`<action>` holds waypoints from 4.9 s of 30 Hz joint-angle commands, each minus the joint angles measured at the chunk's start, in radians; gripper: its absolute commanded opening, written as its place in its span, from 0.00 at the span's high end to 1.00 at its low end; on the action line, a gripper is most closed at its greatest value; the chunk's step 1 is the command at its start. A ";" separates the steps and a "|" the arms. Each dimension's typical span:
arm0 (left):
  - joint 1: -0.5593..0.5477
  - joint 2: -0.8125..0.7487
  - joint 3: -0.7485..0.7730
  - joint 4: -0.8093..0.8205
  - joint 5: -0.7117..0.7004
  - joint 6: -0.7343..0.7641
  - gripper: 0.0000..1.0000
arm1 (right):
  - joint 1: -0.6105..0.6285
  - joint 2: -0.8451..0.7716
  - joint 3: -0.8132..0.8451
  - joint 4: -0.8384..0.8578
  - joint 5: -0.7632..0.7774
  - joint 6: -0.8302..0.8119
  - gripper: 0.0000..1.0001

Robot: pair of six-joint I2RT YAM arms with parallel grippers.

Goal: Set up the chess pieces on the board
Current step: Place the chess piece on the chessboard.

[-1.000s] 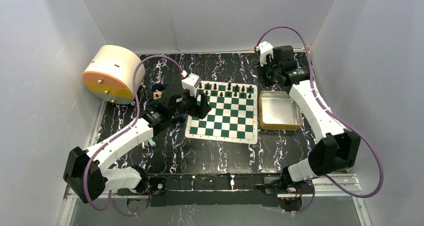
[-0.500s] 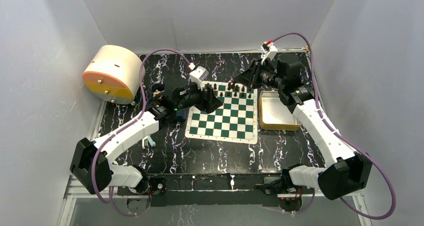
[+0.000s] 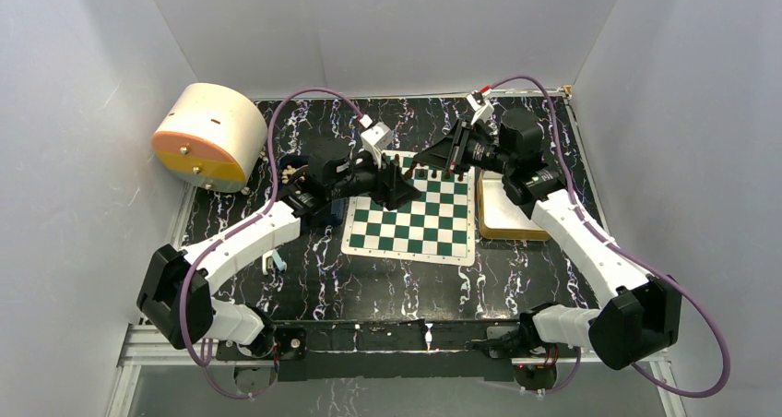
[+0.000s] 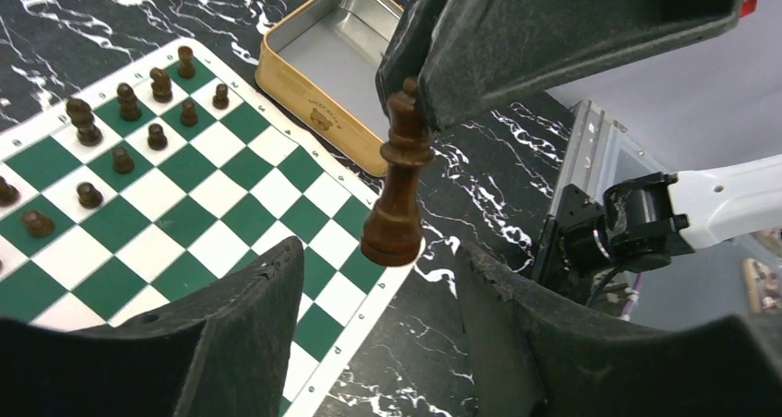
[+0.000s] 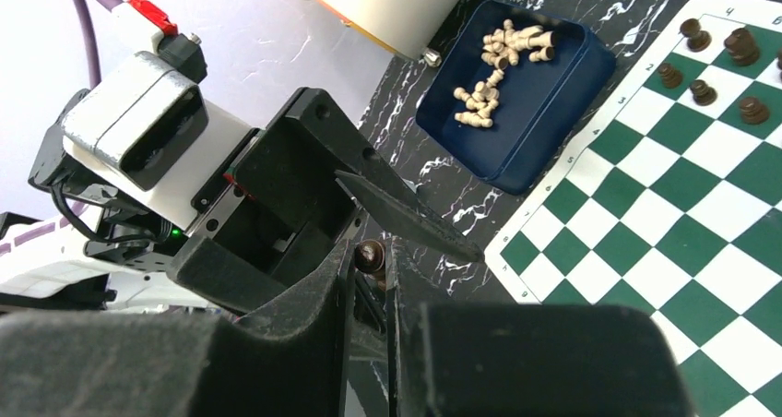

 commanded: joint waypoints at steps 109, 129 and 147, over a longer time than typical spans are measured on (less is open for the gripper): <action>0.004 -0.499 -0.337 -0.297 -0.633 0.418 0.09 | 0.193 0.962 0.975 -0.687 0.917 -0.582 0.87; 0.004 -0.512 -0.339 -0.297 -0.632 0.420 0.09 | 0.191 1.067 0.996 -0.617 0.950 -0.587 0.83; 0.004 -0.515 -0.340 -0.297 -0.628 0.423 0.09 | 0.186 1.119 1.040 -0.628 0.941 -0.577 0.81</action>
